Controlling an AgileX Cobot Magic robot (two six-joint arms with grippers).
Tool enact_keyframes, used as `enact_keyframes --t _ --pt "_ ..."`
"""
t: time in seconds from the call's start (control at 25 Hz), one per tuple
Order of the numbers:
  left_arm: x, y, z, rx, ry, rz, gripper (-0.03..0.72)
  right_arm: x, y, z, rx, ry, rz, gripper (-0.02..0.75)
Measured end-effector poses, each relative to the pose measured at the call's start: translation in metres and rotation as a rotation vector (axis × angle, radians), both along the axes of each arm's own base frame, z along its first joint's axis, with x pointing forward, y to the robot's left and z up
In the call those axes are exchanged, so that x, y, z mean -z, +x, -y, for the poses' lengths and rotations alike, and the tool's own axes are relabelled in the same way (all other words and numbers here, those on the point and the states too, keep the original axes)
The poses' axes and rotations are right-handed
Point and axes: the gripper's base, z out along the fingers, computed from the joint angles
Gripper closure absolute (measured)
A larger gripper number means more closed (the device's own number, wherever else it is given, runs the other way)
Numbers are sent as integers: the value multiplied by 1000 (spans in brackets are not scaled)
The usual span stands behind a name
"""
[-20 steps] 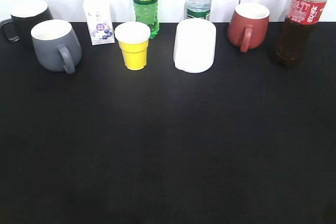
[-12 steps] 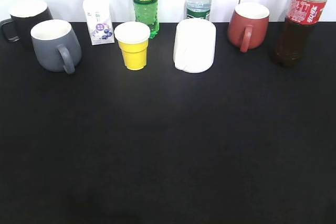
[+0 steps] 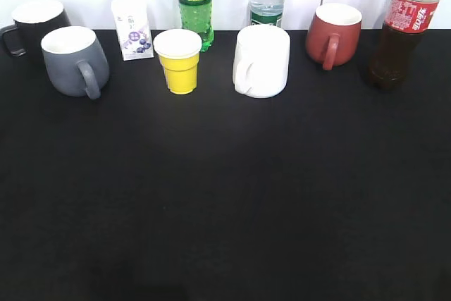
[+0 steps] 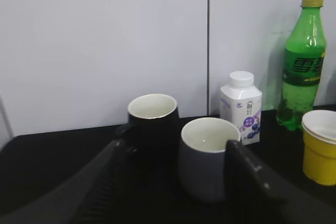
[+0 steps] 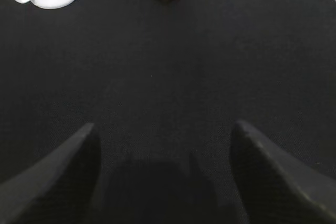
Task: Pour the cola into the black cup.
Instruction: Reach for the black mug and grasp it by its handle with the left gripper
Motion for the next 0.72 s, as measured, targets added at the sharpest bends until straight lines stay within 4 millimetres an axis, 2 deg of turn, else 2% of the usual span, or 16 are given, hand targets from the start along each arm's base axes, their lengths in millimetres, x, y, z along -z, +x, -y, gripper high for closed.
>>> enact_keyframes --t 0.2,0.28,0.36,0.48,0.6,0.72 --pt "78 89 -5 -65 -51 -129 239 0 0 0 0 0 0 157" --pt "99 123 -22 -129 -53 -146 239 0 0 0 0 0 0 157" --pt "114 157 -38 -156 -43 -148 239 0 0 0 0 0 0 157" --pt "134 200 -46 -139 -25 -145 239 0 0 0 0 0 0 157" --pt "148 233 -51 -143 -25 -120 240 0 0 0 -1 1 0 157" --pt "150 262 -57 -160 -37 -87 270 0 0 0 -1 1 0 157"
